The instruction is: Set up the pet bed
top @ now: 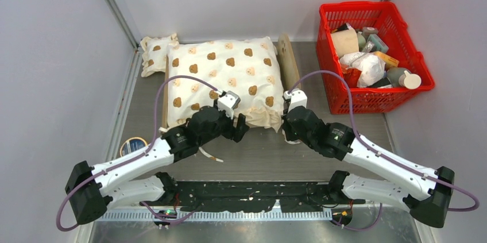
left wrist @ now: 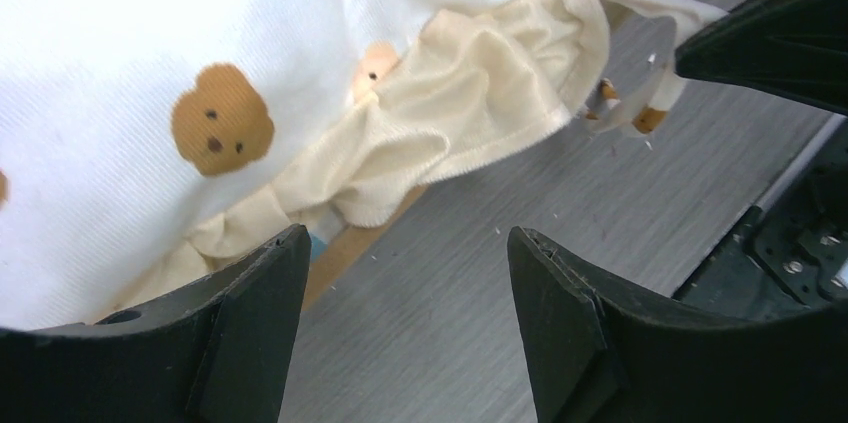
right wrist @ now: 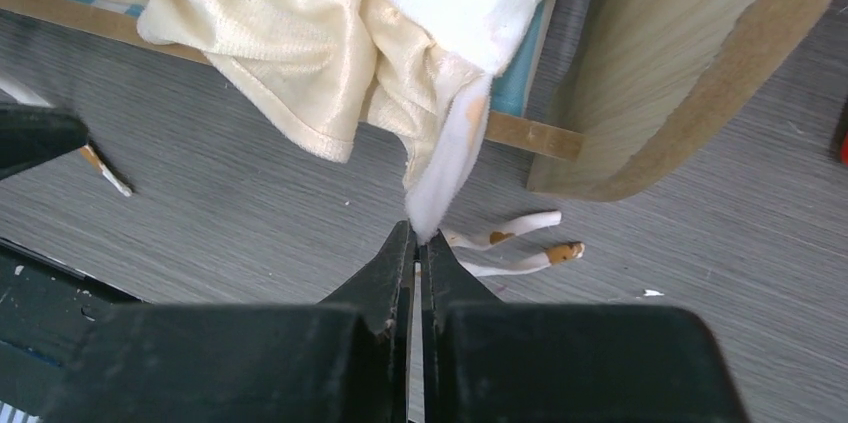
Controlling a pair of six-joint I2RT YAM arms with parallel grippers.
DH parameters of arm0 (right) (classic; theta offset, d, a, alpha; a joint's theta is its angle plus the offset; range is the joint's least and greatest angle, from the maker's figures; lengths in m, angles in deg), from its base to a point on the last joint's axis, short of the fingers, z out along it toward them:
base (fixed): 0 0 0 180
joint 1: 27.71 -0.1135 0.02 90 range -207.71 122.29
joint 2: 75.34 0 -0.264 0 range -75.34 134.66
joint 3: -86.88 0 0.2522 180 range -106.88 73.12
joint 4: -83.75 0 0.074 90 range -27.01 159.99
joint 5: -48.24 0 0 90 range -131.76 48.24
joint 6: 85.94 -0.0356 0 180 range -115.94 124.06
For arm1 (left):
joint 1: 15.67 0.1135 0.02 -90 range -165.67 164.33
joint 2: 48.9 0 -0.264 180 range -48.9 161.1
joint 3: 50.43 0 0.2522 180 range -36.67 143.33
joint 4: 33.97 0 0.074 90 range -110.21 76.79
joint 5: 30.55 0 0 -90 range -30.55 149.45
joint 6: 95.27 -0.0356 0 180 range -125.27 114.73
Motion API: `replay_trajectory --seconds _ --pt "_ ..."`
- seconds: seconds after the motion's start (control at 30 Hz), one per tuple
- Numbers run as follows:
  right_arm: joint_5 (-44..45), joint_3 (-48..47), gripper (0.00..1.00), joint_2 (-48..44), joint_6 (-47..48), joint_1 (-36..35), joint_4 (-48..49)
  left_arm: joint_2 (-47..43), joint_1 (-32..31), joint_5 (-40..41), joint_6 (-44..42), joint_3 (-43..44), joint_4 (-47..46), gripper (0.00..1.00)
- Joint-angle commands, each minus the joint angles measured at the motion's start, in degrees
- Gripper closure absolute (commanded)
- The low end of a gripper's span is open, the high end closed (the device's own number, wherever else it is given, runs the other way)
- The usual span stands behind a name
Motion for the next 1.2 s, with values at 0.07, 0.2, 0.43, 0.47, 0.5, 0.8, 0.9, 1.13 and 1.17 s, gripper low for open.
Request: replay_trajectory --seconds 0.07,0.2,0.43,0.47,0.5,0.8,0.9,1.13,1.17 --pt "2.8 -4.4 0.95 0.6 1.7 -0.3 -3.3 6.1 -1.8 4.6 -10.1 6.3 -7.8 0.24" --pt "1.6 -2.7 0.89 0.5 0.8 -0.3 -2.4 10.8 -3.4 1.4 -11.8 8.4 -10.7 0.24" --pt "0.0 3.6 0.94 -4.6 1.7 -0.3 4.9 19.5 -6.3 1.4 -10.5 10.0 -13.4 0.28" --pt "-0.3 5.0 0.9 -5.5 1.7 -0.3 5.6 20.6 -6.5 1.8 -10.5 10.0 -13.6 0.32" --pt "-0.5 5.5 0.88 -6.4 2.0 -0.2 6.7 21.4 -6.6 2.5 -10.4 10.0 -13.6 0.43" --pt "0.8 11.6 0.5 -15.1 2.9 -0.2 10.4 17.9 -6.3 4.5 -7.9 12.2 -9.7 1.0" --pt "-1.1 15.1 0.49 -17.5 4.5 -0.2 12.7 16.3 -5.6 3.2 -4.8 14.0 -8.5 1.0" --pt "-2.1 25.9 0.56 -20.8 2.7 -0.2 22.8 14.1 -2.1 -0.2 0.8 14.2 -8.4 1.0" --pt "-1.8 28.2 0.58 -20.9 2.4 -0.2 25.4 13.7 -1.7 -0.2 0.8 14.1 -8.4 1.0"
